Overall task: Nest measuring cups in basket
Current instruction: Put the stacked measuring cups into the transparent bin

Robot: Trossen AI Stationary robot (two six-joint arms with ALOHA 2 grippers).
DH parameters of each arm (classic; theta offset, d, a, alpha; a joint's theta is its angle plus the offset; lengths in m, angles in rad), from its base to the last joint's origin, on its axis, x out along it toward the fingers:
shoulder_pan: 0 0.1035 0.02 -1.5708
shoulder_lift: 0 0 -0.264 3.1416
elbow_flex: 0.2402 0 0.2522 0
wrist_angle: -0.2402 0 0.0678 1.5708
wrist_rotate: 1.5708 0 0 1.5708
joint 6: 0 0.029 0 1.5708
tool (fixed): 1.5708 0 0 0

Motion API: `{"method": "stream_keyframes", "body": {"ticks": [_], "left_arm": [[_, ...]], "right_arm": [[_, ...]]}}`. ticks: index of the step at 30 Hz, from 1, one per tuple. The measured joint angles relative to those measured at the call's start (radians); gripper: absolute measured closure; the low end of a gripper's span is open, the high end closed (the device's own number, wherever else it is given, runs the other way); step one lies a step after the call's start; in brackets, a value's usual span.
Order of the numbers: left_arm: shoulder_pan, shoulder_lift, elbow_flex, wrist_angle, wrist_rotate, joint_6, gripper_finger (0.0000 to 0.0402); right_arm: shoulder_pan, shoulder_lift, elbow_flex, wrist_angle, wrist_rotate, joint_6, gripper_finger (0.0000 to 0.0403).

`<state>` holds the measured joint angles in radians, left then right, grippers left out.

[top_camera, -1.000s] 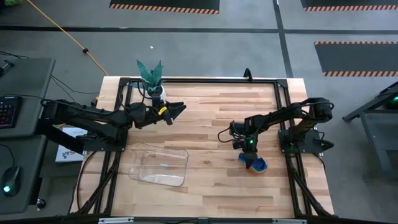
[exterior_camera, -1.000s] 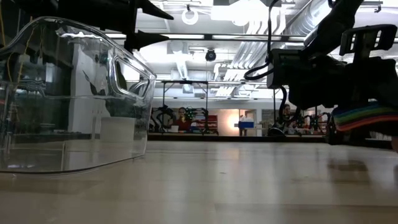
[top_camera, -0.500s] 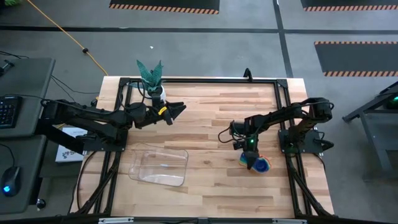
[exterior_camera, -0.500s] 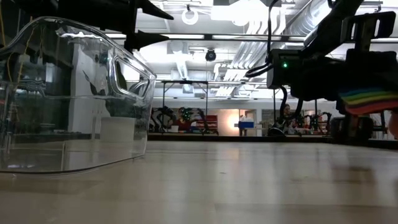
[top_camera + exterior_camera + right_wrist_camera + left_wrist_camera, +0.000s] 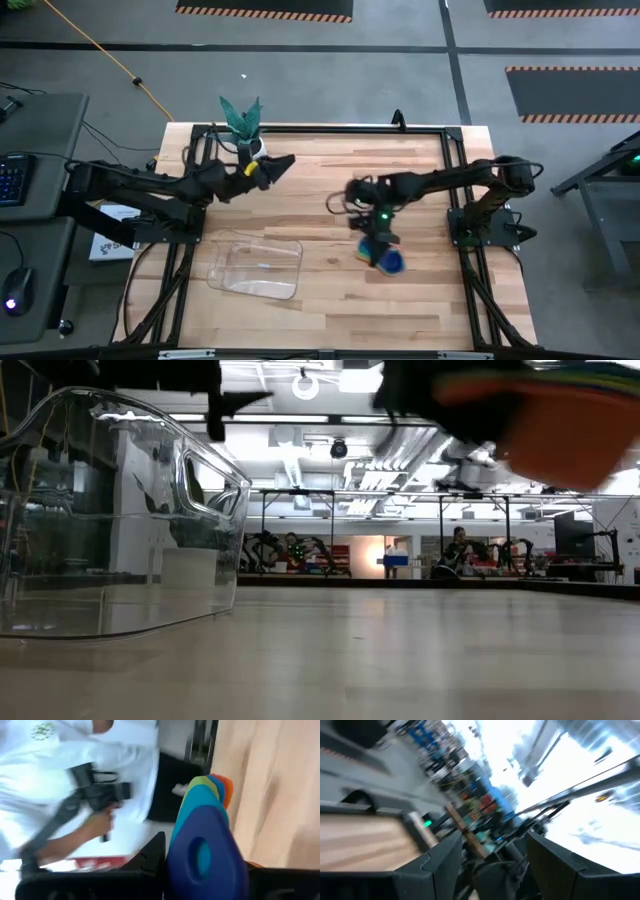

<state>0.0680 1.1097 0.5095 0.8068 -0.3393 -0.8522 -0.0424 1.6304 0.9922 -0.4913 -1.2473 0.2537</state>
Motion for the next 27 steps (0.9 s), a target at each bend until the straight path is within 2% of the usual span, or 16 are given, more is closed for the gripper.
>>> {"method": "stream_keyframes", "body": {"ticks": [4, 6, 8, 12, 14, 17, 22, 27], "left_arm": [[0.039, -0.029, 0.058, 0.018, 0.103, 0.035, 0.0191], [0.06, -0.058, 0.104, -0.034, 0.173, 0.07, 0.0191], [0.079, -0.089, 0.165, -0.14, 0.235, 0.108, 0.0191], [0.104, -0.175, 0.324, -0.508, 0.307, 0.195, 0.0191], [0.104, -0.211, 0.405, -0.679, 0.307, 0.251, 0.0191], [0.103, -0.246, 0.493, -0.794, 0.302, 0.337, 0.0191], [0.103, -0.292, 0.542, -0.783, 0.288, 0.417, 0.0191], [0.102, -0.314, 0.54, -0.792, 0.232, 0.377, 0.0191]], "right_arm": [[0.006, 0.018, 0.183, 0.071, 0.151, -0.013, 0.0342], [0.004, 0.058, 0.256, 0.14, 0.185, 0.018, 0.0342], [0.003, 0.124, 0.32, 0.194, 0.189, 0.078, 0.0342], [0.02, 0.302, 0.506, 0.294, 0.178, 0.199, 0.0342], [0.036, 0.385, 0.632, 0.308, 0.174, 0.217, 0.0342], [0.053, 0.495, 0.824, 0.315, 0.157, 0.221, 0.0342], [0.053, 0.67, 1.089, 0.308, 0.18, 0.231, 0.0342], [0.055, 0.81, 1.271, 0.277, 0.189, 0.241, 0.0342]]}}
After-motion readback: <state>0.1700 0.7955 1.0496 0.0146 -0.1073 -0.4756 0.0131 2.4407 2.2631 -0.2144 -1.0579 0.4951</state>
